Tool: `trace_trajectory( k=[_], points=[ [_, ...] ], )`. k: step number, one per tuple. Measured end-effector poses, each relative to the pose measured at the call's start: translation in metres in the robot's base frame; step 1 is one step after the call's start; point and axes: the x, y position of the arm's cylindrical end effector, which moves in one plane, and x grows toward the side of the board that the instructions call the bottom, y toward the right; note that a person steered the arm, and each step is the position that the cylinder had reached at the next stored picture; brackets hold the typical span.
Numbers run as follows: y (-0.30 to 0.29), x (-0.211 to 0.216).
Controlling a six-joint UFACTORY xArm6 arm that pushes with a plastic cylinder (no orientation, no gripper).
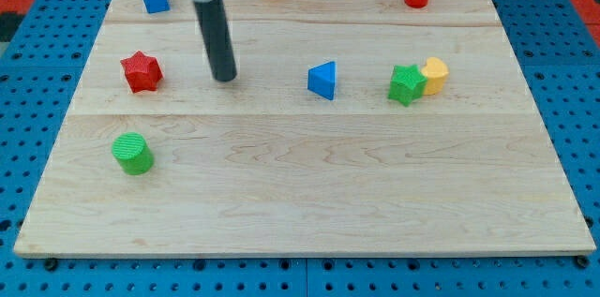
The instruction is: Push blue triangle towards bottom center
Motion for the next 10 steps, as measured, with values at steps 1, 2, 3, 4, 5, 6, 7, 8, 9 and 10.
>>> trace_trajectory(
  k=[1,2,3,4,5,6,7,8,9,10],
  points=[
    [0.079,-0.002],
    [0.148,-0.001],
    [0.165,0.032],
    [0.142,0.036],
    [0.146,0.009],
    [0.115,0.012],
    [0.097,0.047],
    [0.057,0.054],
    [0.042,0.054],
    [0.075,0.100]
  ],
)
